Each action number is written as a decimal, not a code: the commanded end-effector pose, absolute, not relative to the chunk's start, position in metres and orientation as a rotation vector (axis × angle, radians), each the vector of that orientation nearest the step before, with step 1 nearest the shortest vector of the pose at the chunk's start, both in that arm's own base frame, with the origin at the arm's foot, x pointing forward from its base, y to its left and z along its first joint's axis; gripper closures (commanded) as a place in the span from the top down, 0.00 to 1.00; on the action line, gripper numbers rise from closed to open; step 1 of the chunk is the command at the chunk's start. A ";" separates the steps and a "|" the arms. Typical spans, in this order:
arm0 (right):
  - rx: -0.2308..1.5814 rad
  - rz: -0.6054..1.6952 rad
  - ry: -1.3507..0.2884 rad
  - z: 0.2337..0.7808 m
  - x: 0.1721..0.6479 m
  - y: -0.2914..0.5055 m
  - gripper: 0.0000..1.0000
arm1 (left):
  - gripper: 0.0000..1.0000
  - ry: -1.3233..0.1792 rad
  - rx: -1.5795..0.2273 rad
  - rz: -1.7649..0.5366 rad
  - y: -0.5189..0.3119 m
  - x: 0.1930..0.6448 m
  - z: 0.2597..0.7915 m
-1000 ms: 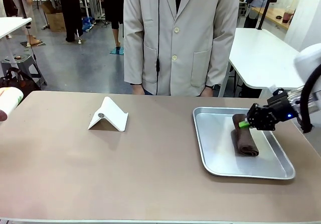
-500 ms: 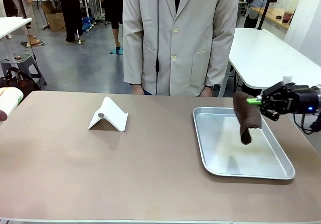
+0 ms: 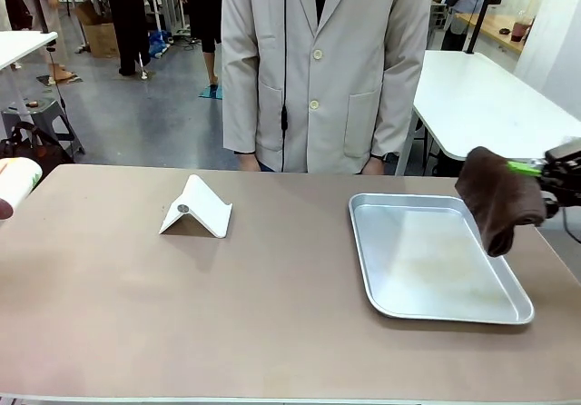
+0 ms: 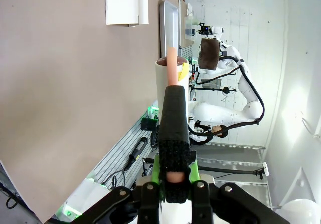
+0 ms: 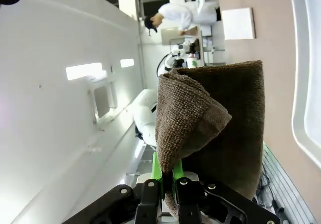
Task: Clean the surface of the table.
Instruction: Clean the area not pointed to by the person.
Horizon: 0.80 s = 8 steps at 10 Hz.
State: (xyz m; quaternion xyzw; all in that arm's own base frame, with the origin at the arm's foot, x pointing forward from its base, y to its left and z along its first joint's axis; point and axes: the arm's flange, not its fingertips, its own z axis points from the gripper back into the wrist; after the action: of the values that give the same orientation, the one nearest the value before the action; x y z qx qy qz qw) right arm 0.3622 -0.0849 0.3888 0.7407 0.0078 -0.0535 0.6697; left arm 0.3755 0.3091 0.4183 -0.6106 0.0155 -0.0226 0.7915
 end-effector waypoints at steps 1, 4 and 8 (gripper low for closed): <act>1.659 -0.160 -0.035 0.401 0.330 -0.108 0.09 | 0.22 0.026 -1.327 -0.033 0.309 0.375 0.422; 1.657 -0.220 -0.098 0.399 0.314 -0.140 0.09 | 0.22 0.026 -1.327 -0.033 0.309 0.375 0.422; 1.643 -0.217 -0.112 0.396 0.315 -0.146 0.09 | 0.22 0.026 -1.327 -0.033 0.309 0.375 0.422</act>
State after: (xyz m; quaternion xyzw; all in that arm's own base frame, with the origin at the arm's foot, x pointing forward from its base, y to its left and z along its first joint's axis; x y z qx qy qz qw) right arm 0.3162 -0.1480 0.3928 0.7275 -0.0512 -0.1021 0.6765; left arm 0.3754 0.3090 0.4182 -0.6106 0.0155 -0.0226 0.7914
